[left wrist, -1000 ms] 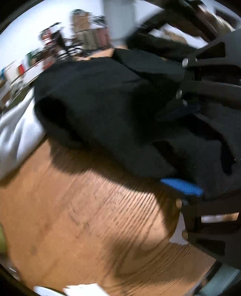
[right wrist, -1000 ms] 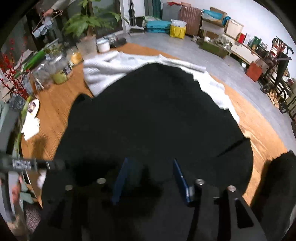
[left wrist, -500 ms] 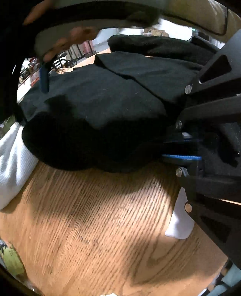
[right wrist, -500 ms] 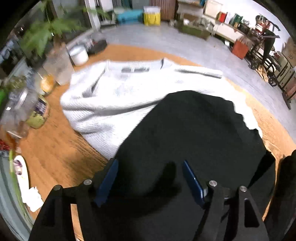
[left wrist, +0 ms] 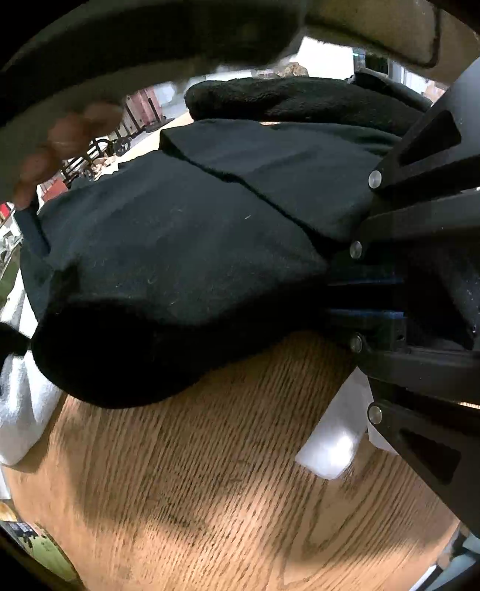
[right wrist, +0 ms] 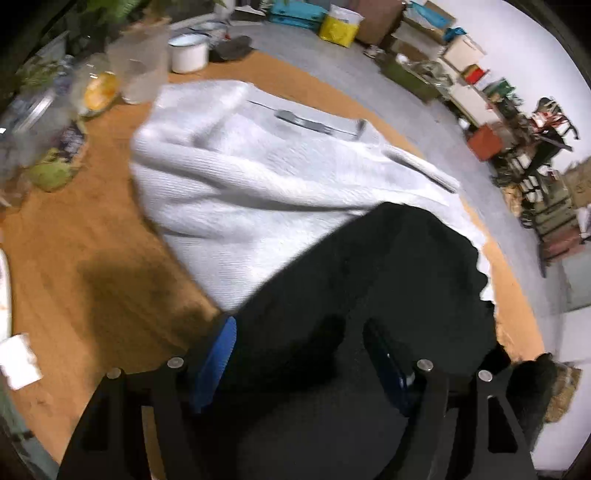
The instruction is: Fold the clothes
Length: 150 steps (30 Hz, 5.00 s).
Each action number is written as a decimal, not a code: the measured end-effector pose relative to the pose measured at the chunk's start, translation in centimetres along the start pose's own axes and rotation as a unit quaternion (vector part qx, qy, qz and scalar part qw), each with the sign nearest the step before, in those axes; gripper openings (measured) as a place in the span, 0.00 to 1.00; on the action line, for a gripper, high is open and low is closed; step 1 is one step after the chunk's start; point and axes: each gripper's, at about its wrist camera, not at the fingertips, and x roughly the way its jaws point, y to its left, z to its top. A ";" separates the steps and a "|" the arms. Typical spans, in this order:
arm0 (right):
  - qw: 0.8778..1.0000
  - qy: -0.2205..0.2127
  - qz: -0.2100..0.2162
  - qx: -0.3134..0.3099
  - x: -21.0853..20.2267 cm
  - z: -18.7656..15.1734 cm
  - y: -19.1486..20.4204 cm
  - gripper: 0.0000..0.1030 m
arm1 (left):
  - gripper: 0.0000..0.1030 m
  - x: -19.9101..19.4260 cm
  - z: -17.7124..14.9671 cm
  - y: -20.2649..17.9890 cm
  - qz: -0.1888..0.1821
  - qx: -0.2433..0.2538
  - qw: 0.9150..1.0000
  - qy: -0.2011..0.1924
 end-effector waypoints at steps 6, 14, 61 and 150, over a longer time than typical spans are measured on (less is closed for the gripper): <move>0.999 0.012 -0.020 -0.033 0.9 -0.1 1.8 0.75 | 0.09 -0.2 0.4 0.8 -0.006 -0.001 1.000 0.005; 0.996 0.006 -0.035 -0.079 2.3 -1.5 2.7 0.18 | 0.09 -1.3 0.8 1.9 -0.012 -0.005 1.000 0.001; 0.977 -0.049 0.176 0.108 -3.4 -31.7 -23.0 0.69 | 0.60 0.8 -4.3 -13.4 -0.088 -0.093 0.992 -0.009; 0.906 -0.056 0.170 0.383 5.4 -30.9 -31.1 0.23 | 0.58 6.9 -11.0 -31.2 0.079 0.198 0.975 0.059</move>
